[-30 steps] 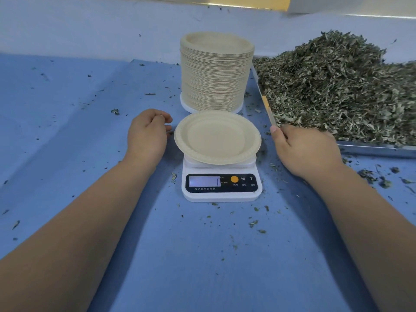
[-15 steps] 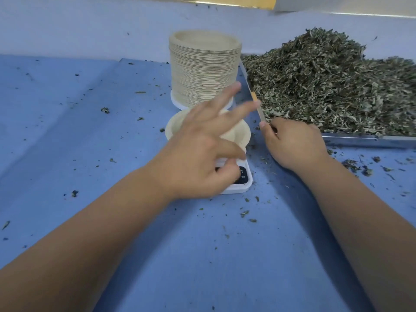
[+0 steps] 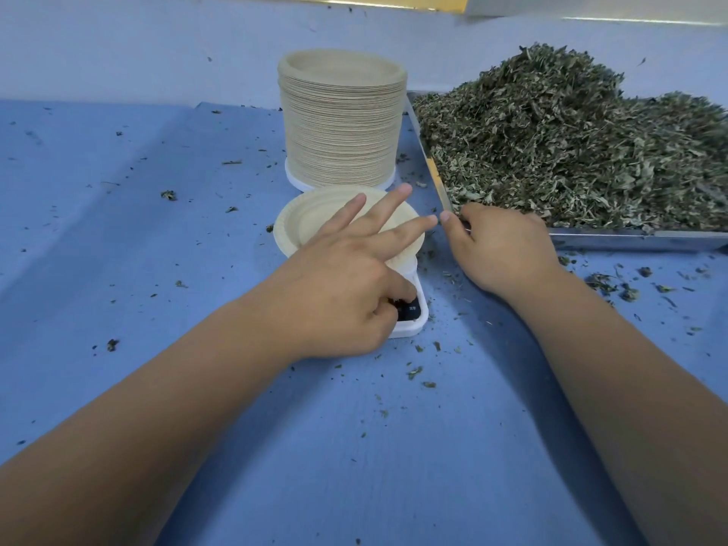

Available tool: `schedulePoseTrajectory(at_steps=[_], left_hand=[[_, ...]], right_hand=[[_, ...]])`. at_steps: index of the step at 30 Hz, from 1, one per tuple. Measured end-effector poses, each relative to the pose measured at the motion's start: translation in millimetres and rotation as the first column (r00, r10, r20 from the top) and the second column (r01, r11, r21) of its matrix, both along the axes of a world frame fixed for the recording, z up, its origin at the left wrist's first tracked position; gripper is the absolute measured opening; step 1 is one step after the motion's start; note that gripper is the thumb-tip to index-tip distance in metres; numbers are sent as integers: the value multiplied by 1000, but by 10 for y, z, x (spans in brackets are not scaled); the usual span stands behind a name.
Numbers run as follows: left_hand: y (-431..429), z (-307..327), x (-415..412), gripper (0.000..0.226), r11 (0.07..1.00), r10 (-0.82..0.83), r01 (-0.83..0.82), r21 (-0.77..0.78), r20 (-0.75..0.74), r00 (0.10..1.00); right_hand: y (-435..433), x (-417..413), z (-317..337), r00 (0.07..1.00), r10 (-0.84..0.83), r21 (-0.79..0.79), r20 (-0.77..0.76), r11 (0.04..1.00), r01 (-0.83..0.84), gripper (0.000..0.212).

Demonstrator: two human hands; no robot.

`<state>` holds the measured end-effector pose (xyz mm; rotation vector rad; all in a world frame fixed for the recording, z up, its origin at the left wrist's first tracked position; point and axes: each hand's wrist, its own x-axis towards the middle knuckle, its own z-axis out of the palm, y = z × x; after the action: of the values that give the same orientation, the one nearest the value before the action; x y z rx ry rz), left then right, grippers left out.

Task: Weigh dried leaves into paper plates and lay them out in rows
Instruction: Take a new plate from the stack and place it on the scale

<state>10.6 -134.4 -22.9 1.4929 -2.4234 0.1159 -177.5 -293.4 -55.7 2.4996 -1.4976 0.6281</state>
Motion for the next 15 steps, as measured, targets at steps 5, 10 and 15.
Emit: schedulePoseTrajectory(at_steps=[5,10,15], left_hand=[[-14,58,-53,51,1000,8,-5,-23,149,989],[-27,81,-103,52,1000,18,-13,-24,215,977],[-68,43,-23,45,988,-28,16,-152,-73,997]], right_hand=[[16,6,18,1000,-1,26,-11,1000,1,46],[52,12,54,999,-11,45,-41,999,13,44],[65,34,78,997,-31,31,-65,999,33,42]])
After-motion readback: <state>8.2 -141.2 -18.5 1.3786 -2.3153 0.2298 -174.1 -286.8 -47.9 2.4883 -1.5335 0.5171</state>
